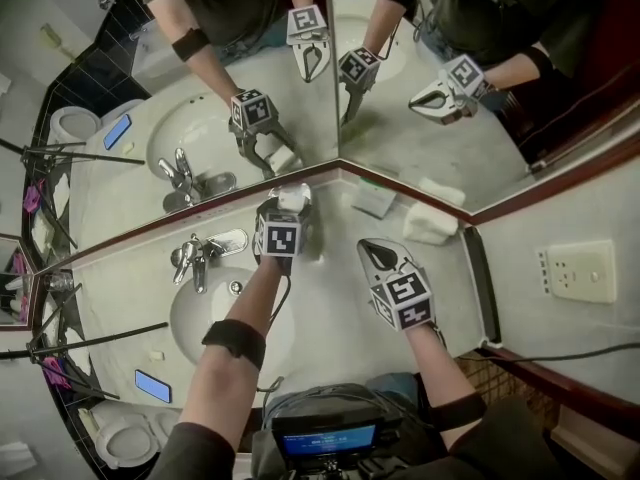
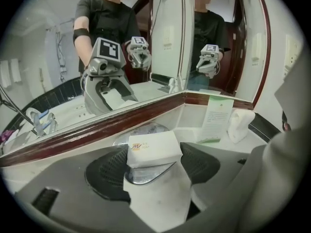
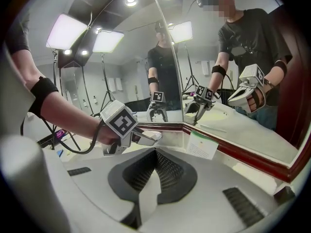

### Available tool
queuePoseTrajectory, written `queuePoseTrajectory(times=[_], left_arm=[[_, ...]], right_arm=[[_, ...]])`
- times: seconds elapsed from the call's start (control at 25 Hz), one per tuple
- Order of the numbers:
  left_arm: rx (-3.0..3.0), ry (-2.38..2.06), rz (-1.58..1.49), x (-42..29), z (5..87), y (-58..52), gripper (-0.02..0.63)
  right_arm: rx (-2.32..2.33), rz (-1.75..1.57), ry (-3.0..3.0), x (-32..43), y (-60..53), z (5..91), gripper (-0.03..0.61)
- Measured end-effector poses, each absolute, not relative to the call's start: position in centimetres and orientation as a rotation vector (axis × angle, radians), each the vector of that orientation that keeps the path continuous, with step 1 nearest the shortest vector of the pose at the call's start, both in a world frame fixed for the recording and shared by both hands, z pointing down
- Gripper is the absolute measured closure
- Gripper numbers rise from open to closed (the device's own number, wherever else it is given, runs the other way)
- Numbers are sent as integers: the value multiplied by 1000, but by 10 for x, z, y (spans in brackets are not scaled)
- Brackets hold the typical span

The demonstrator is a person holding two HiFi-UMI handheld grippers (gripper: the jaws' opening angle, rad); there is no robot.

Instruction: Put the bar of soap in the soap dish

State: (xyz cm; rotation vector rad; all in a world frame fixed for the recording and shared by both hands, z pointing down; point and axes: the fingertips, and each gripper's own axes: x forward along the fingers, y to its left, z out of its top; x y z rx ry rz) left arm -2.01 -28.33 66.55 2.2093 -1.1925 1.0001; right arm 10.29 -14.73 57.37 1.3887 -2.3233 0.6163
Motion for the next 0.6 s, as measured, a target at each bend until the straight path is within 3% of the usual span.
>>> queuePoseTrajectory(times=[0.6], left_arm=[[2471,-1194,750,-22,587,-246,285]], right_arm=[[1337,593,-2361,89,-145,565,558]])
